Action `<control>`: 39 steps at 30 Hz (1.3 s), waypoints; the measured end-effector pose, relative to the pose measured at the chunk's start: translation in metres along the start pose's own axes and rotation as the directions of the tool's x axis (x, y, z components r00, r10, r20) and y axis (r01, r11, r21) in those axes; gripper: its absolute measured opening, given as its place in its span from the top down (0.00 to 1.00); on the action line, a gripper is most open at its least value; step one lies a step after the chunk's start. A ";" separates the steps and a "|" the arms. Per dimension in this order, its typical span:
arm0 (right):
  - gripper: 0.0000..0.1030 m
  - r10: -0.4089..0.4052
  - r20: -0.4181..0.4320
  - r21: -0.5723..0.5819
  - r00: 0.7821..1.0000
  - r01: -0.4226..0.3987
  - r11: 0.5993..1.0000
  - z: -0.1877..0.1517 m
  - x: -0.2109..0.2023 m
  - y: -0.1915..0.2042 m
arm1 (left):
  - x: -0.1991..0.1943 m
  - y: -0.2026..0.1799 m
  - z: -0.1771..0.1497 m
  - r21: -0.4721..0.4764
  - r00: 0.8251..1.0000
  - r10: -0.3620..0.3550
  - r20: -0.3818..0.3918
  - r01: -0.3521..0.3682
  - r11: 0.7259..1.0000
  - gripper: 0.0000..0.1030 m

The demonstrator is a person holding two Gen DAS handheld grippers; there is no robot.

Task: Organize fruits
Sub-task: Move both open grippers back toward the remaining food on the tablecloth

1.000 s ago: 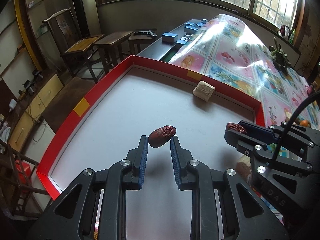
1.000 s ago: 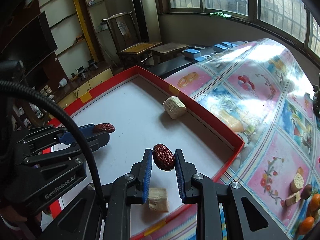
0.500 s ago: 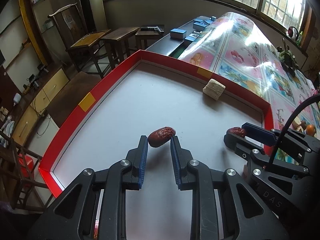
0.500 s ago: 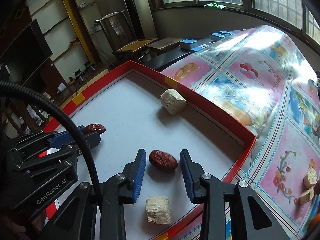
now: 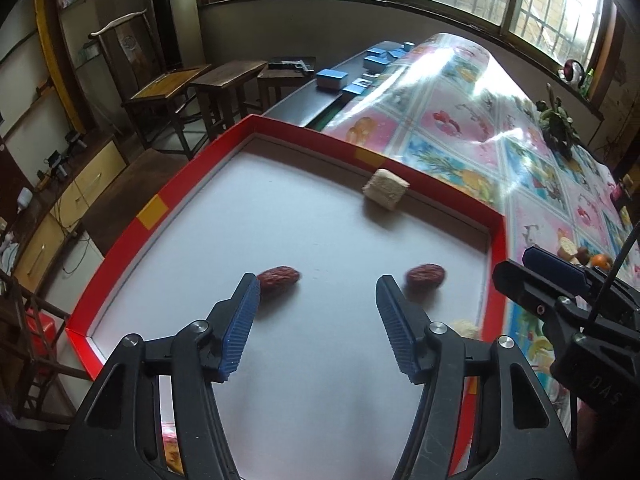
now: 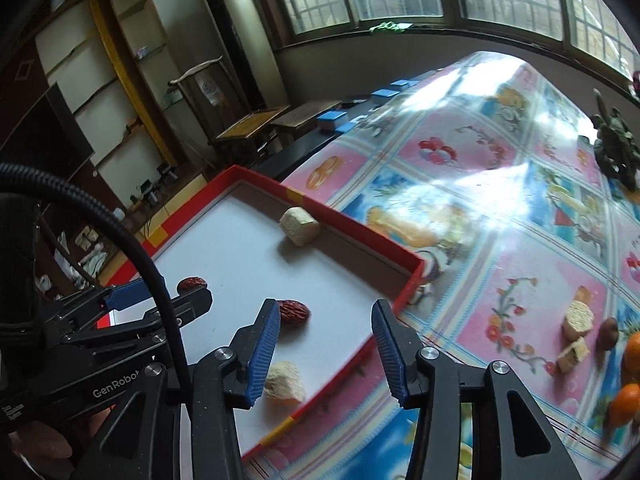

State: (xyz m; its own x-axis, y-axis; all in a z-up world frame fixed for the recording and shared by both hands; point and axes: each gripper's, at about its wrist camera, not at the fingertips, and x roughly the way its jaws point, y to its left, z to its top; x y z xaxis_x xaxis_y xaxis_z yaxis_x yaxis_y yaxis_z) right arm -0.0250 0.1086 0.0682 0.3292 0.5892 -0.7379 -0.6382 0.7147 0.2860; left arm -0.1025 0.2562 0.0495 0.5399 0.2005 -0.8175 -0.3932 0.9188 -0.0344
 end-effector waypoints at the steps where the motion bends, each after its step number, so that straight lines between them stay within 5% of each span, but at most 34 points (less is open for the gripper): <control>1: 0.55 -0.003 0.009 0.009 1.000 0.003 1.000 -0.001 -0.006 -0.004 | -0.001 -0.004 0.000 0.006 1.000 -0.008 0.001 0.008 1.000 0.41; 11: 0.54 -0.096 0.065 0.103 0.993 0.089 0.991 -0.021 -0.053 -0.056 | -0.009 -0.063 -0.003 0.090 0.994 -0.105 -0.004 0.105 0.990 0.41; 14: 0.50 -0.150 0.077 0.130 0.986 0.139 0.982 -0.030 -0.066 -0.073 | -0.011 -0.081 -0.006 0.119 0.991 -0.131 -0.010 0.131 0.984 0.41; 17: 0.35 -0.200 0.077 0.166 0.977 0.185 0.969 -0.039 -0.077 -0.089 | -0.011 -0.100 -0.007 0.140 0.988 -0.153 -0.015 0.153 0.978 0.31; 39: 0.34 -0.397 0.028 0.277 0.917 0.375 0.885 -0.100 -0.142 -0.170 | 0.001 -0.205 -0.018 0.257 0.966 -0.243 -0.087 0.257 0.931 0.31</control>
State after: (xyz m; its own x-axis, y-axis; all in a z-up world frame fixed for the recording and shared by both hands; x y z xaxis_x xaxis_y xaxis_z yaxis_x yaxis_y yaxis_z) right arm -0.0328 -0.1344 0.0630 0.5745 0.2673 -0.7736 -0.2491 0.9574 0.1458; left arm -0.0348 0.0614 0.0451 0.5521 -0.0591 -0.8317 -0.0357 0.9949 -0.0944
